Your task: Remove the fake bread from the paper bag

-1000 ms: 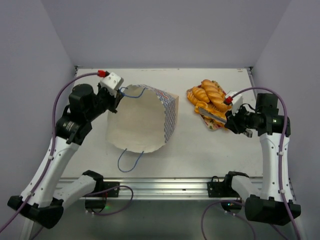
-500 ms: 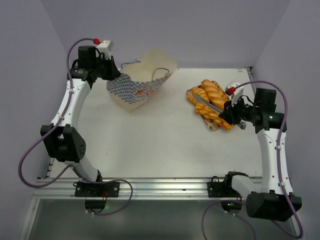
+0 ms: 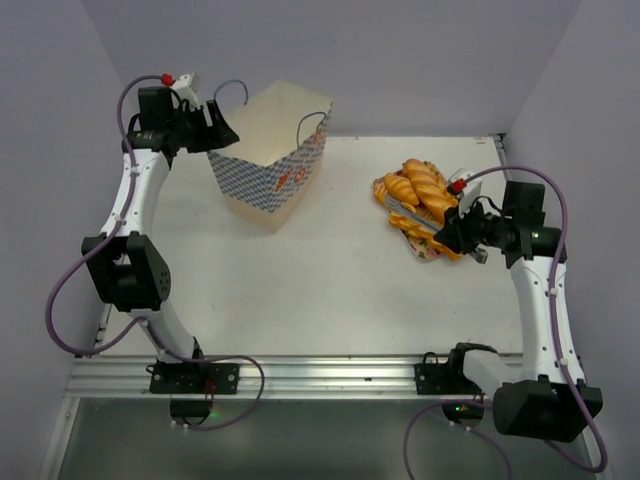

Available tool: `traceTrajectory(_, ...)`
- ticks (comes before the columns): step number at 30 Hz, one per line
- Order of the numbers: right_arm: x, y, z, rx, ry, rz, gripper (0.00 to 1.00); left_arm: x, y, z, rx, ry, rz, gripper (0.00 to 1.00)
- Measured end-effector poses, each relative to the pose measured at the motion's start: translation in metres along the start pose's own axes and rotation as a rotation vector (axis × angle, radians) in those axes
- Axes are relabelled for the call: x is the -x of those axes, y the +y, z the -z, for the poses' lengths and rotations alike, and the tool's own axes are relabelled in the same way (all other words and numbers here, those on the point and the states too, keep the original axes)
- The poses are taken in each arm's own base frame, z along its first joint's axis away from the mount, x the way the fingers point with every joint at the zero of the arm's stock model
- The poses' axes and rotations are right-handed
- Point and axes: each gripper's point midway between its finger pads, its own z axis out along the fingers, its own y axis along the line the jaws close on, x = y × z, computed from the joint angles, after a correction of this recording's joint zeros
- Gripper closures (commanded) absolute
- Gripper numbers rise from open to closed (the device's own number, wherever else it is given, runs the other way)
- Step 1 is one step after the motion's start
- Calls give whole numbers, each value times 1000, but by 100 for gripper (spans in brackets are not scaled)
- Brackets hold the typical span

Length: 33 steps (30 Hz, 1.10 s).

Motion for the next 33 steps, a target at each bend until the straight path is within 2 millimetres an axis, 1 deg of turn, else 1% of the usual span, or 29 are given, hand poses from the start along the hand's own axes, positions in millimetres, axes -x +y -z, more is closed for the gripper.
traceTrajectory(3,-4,5,-5,20,11,7,89,10,-8,12,-6,-44,0,13)
traceTrajectory(5,-8,10,-11,40,22,16,90,20,-18,26,-10,-88,-6,11)
traceTrajectory(6,-10,13,-15,51,31,25,90,25,-22,34,-9,-116,-16,8)
traceTrajectory(10,-25,25,-38,68,83,78,90,48,-43,77,-4,-242,-66,3)
traceTrajectory(13,-41,37,-61,71,138,114,89,56,-57,115,15,-345,-111,0)
traceTrajectory(14,-47,39,-69,65,154,115,88,55,-60,127,26,-378,-127,0)
traceTrajectory(16,-57,38,-83,42,193,105,83,42,-63,152,54,-433,-150,0)
traceTrajectory(19,-69,29,-105,-10,246,94,73,9,-60,187,111,-507,-172,0)
traceTrajectory(21,-76,24,-117,-32,276,96,69,-17,-54,200,151,-529,-166,0)
traceTrajectory(23,-83,19,-126,-46,307,101,64,-38,-49,212,182,-546,-159,1)
traceTrajectory(24,-87,18,-130,-46,325,105,63,-46,-46,215,193,-553,-157,0)
traceTrajectory(26,-99,19,-134,-22,369,119,50,-63,-41,214,201,-543,-145,0)
traceTrajectory(27,-105,22,-135,1,396,131,47,-72,-38,211,202,-531,-136,0)
traceTrajectory(28,-113,25,-135,30,425,142,41,-83,-34,206,199,-511,-122,0)
traceTrajectory(31,-130,33,-131,92,500,171,37,-108,-31,193,167,-454,-85,0)
traceTrajectory(33,-135,35,-127,107,526,190,36,-120,-31,186,141,-422,-66,0)
